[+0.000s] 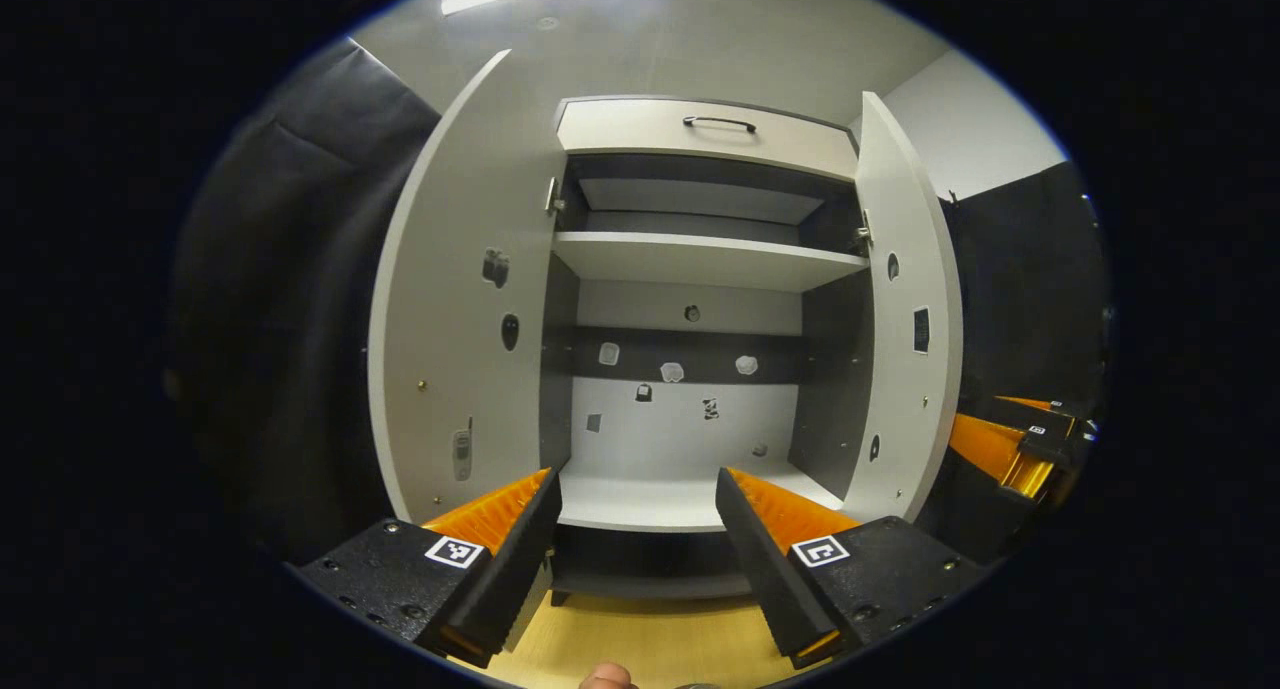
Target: Grasp the bottle in the cabinet with the left hand and place it on the coaster, then close the right door with the right hand and the left door with the left hand.
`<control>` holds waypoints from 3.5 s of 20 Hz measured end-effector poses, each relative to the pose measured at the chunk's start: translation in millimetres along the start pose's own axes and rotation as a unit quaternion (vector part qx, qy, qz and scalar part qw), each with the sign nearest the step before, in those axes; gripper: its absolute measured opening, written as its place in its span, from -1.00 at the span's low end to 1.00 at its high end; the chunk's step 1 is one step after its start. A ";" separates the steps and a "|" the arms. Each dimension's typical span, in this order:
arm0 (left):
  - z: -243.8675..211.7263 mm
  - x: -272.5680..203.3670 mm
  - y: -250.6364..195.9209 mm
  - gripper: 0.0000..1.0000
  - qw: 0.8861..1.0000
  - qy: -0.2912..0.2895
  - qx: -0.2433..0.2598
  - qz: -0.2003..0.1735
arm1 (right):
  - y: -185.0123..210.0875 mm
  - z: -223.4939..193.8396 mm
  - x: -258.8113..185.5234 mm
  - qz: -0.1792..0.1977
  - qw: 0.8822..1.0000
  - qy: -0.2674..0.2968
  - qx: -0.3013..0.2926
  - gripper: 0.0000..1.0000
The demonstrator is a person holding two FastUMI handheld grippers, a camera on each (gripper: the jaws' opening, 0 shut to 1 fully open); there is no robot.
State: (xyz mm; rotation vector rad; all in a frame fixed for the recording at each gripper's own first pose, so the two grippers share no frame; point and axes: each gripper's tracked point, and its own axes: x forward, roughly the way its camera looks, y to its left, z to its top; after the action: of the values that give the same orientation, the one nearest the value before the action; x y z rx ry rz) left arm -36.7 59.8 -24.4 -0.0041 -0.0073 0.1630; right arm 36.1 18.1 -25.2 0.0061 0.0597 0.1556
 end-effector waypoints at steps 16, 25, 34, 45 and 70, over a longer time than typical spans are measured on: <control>-3.8 -19.6 33.5 0.92 0.999 0.007 -0.004 0.036 | 32.1 11.3 -5.3 0.032 0.999 -0.012 0.011 0.94; -2.5 -11.6 20.6 0.87 1.000 0.006 0.000 0.019 | 14.5 13.6 -10.5 0.009 1.000 -0.017 0.008 0.94; 6.2 -9.4 29.2 0.92 0.999 -0.008 0.004 0.034 | 7.1 13.1 -8.0 0.002 1.000 -0.019 0.009 0.94; 103.0 -54.1 147.9 0.86 0.965 -0.119 0.055 0.227 | 10.5 3.0 4.7 0.008 1.000 -0.007 0.016 0.94; 26.5 -10.6 200.0 0.83 0.969 -0.018 0.034 0.242 | -13.1 -10.0 13.9 -0.026 1.000 0.004 0.018 0.94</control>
State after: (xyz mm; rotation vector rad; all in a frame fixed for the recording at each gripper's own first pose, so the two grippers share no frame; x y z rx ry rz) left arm -79.8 255.5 1.0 0.0658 -0.0369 0.6525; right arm 51.3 7.4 -36.1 0.0393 0.0705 0.1029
